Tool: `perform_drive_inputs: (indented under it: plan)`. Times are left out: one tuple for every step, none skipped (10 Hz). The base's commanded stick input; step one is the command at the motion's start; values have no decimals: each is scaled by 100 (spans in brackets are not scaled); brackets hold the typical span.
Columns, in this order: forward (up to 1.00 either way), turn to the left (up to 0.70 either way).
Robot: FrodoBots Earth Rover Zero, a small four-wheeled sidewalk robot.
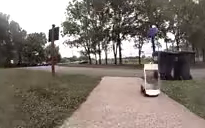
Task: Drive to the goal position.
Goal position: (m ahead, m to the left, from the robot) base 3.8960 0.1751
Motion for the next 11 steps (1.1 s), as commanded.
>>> perform_drive_inputs:
  plan:
    - [70,-14]
    - [70,-5]
    - [70,0]
    - [70,4]
    - [70,12]
    - [70,11]
    - [70,1]
    - [70,0]
    - [70,4]
    - [70,12]
    - [70,14]
